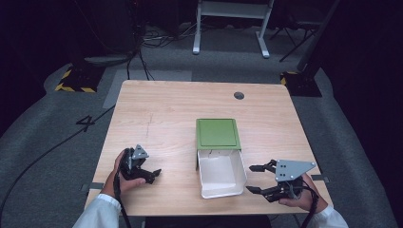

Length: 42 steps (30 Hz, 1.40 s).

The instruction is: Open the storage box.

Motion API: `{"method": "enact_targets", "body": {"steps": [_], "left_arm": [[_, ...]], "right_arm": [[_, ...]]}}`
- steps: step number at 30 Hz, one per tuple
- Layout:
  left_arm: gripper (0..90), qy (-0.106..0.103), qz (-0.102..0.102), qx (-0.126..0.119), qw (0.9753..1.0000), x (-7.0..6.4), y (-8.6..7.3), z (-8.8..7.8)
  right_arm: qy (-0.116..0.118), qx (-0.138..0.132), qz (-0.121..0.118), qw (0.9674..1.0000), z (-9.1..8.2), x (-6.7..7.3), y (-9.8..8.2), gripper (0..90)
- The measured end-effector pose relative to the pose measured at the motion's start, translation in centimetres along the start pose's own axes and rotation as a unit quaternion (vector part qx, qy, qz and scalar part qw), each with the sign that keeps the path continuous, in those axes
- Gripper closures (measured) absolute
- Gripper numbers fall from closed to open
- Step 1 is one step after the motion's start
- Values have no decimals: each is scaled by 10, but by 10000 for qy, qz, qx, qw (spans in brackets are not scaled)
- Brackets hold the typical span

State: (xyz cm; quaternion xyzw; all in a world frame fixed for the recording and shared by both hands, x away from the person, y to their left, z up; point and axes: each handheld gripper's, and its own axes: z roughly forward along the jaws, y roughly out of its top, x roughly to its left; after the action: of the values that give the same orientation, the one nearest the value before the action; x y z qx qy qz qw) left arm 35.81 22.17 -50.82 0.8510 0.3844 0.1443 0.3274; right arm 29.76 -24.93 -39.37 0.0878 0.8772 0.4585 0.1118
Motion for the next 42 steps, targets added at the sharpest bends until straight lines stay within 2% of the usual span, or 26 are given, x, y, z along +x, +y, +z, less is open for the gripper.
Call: {"method": "enact_targets", "body": {"steps": [1,2,6,8,9,10,13,17,19,20,23,27,29,30,34,35,36,37,38,42], "left_arm": [[5,0,0,0,10000,0,0,0],[5,0,1,-1,10000,0,0,0],[5,-1,1,-1,10000,0,0,0],[5,0,0,-1,10000,0,0,0],[5,1,0,-1,10000,0,0,0],[5,-1,0,0,10000,0,0,0],[5,-1,2,0,10000,0,0,0],[5,-1,-1,-1,10000,0,0,0],[5,0,5,2,10000,0,0,0],[5,-1,5,2,10000,0,0,0],[5,-1,0,0,10000,0,0,0],[5,-1,0,-1,10000,0,0,0],[5,-1,-1,-1,10000,0,0,0],[5,-1,0,-1,10000,0,0,0],[5,0,2,-1,10000,0,0,0],[5,0,2,-1,10000,0,0,0],[5,-1,1,-1,10000,0,0,0],[5,-1,1,-1,10000,0,0,0],[5,-1,-1,-1,10000,0,0,0],[5,0,0,-1,10000,0,0,0]], "right_arm": [[0,0,0,10000,0,0,0,372],[-137,17,35,9999,-4,-3,-3,340],[-421,38,135,9990,-9,-9,-9,279],[-488,27,162,9987,-10,-11,-11,261],[-703,81,197,9973,-11,-15,-15,224],[-758,95,208,9969,-11,-16,-17,212],[-837,98,316,9959,-12,-21,-22,205],[-1125,243,427,9924,-14,-31,-36,195],[-1159,276,456,9918,-14,-32,-39,195],[-1260,372,549,9898,-14,-38,-47,195],[-1331,450,648,9880,-15,-42,-54,195],[-1555,718,794,9820,-19,-50,-70,195],[-1570,742,815,9814,-20,-52,-74,195],[-1651,845,904,9785,-21,-55,-82,195],[-1777,1070,1033,9728,-22,-59,-98,199],[-1777,1070,1033,9728,-22,-59,-98,199],[-1833,1140,1111,9701,-24,-61,-106,200],[-1833,1140,1111,9701,-24,-61,-106,200],[-1885,1157,1216,9676,-28,-64,-114,200],[-1988,1150,1441,9626,-35,-68,-127,202]]}}
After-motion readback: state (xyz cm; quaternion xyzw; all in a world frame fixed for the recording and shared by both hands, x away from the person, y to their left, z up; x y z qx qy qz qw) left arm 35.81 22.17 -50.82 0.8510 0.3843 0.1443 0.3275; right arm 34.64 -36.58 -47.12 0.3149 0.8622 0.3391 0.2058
